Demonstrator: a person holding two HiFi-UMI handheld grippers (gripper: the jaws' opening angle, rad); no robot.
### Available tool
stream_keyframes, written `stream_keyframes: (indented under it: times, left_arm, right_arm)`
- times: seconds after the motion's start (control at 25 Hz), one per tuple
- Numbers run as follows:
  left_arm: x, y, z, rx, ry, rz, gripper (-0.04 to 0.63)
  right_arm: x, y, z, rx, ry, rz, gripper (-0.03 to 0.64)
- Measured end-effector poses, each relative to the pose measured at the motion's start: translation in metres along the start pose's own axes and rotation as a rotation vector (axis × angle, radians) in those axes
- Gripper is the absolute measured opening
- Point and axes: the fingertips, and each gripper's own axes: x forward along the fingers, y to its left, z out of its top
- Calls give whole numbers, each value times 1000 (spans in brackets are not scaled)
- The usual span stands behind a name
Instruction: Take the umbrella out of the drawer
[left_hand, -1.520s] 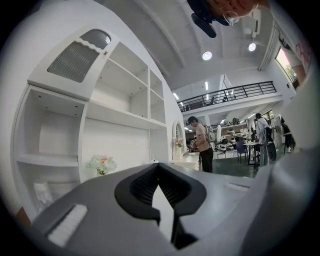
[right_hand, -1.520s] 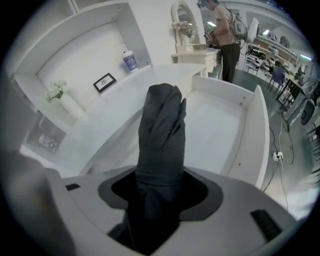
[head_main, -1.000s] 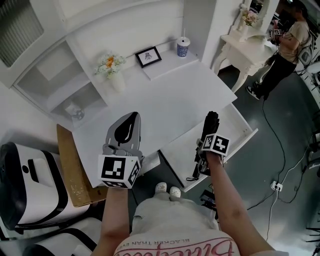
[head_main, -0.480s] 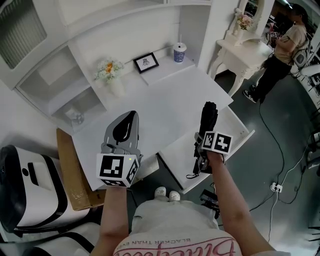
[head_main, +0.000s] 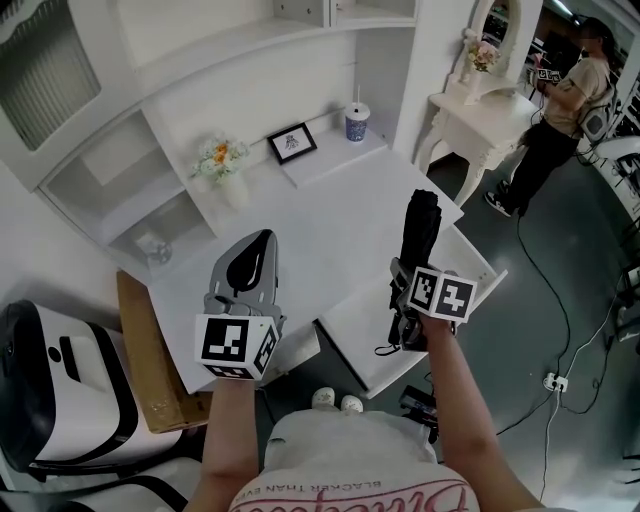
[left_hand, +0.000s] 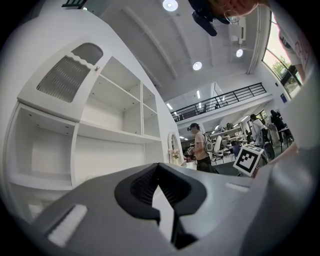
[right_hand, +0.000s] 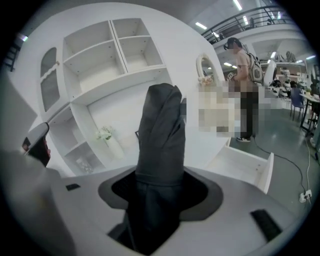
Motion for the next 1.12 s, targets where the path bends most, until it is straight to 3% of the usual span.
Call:
stream_keyframes:
  times: [0.4, 1.12]
  left_arm:
    - [-2, 10, 8, 6, -21, 20, 9]
    - [-12, 30, 21, 18, -52, 90, 9]
  right_arm:
    - [-35, 39, 54, -188, -210, 56, 241]
    - [-98, 120, 100, -540, -581, 164, 242]
